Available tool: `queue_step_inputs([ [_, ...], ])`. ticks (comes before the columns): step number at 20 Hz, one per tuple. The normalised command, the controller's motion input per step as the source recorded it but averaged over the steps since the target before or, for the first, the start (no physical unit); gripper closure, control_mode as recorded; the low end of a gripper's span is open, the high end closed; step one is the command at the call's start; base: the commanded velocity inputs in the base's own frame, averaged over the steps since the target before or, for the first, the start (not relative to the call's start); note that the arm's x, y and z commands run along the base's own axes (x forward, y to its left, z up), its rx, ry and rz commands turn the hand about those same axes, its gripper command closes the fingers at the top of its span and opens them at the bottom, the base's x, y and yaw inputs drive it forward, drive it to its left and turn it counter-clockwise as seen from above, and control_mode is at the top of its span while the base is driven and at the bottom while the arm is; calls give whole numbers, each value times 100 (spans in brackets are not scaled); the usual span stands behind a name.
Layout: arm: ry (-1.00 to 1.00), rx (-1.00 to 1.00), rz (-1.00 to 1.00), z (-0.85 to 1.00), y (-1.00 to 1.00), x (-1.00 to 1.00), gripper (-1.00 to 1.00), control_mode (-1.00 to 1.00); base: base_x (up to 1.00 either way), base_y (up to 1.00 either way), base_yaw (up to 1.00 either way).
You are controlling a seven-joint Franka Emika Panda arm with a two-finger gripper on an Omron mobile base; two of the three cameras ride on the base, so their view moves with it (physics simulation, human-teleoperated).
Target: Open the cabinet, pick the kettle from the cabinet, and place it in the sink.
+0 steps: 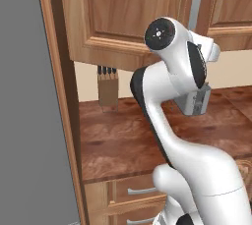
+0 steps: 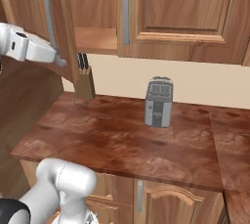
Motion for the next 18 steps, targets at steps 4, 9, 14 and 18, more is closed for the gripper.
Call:
queue_step_inputs([
  [4,0,-1,-10,0,39,-49,100,-100,0,0,0],
  [9,-2,0,-2,-1,34,-43,100,-100,0,0,0],
  [14,4,2,1,-11,18,-25,-100,-100,0,0,0],
  [18,5,2,1,-23,-6,-16,-100,-100,0,0,0],
])
